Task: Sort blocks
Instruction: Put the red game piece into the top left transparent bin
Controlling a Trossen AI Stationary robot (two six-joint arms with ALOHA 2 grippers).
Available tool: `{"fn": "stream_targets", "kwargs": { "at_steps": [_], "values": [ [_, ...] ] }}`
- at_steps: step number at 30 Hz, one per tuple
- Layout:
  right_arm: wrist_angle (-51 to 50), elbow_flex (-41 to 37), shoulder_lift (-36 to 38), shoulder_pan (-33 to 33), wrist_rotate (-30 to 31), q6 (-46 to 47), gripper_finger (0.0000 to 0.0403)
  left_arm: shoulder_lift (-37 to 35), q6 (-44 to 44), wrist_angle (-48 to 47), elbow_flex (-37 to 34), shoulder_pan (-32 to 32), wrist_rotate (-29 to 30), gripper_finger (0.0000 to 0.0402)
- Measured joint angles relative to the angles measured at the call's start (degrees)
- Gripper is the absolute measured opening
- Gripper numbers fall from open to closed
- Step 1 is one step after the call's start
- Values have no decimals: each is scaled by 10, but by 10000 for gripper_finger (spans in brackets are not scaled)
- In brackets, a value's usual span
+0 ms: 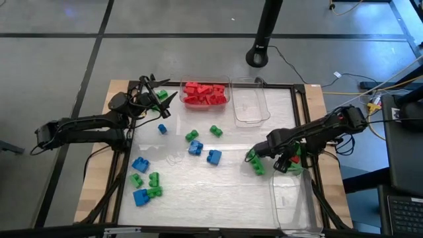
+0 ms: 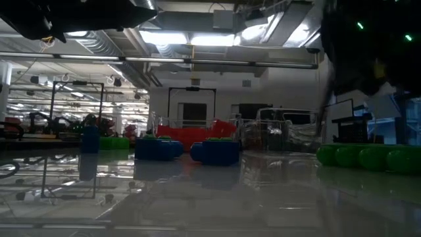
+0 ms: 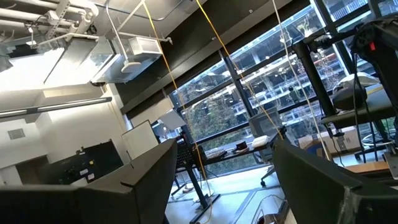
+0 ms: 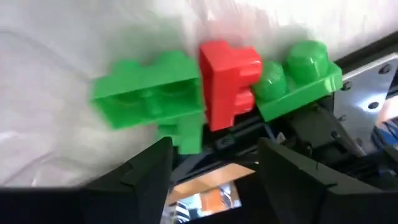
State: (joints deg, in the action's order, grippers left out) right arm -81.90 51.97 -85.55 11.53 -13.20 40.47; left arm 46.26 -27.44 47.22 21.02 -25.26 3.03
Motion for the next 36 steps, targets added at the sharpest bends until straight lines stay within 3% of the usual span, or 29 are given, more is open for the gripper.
{"fn": "stream_targets", "kwargs": {
  "at_steps": [7, 12, 23, 36],
  "values": [
    [-16, 11, 6, -90, 55, -18, 233, 0, 0, -1, 0, 0, 0, 253],
    [22, -40, 6, -143, 6, -50, 233, 0, 0, -2, 0, 0, 0, 253],
    [111, -108, 5, -145, -59, -64, 233, 0, -9, -1, 0, 0, 0, 253],
    [202, -116, 2, -146, -51, -77, 233, 0, -6, -1, 0, 0, 0, 253]
  ]
}}
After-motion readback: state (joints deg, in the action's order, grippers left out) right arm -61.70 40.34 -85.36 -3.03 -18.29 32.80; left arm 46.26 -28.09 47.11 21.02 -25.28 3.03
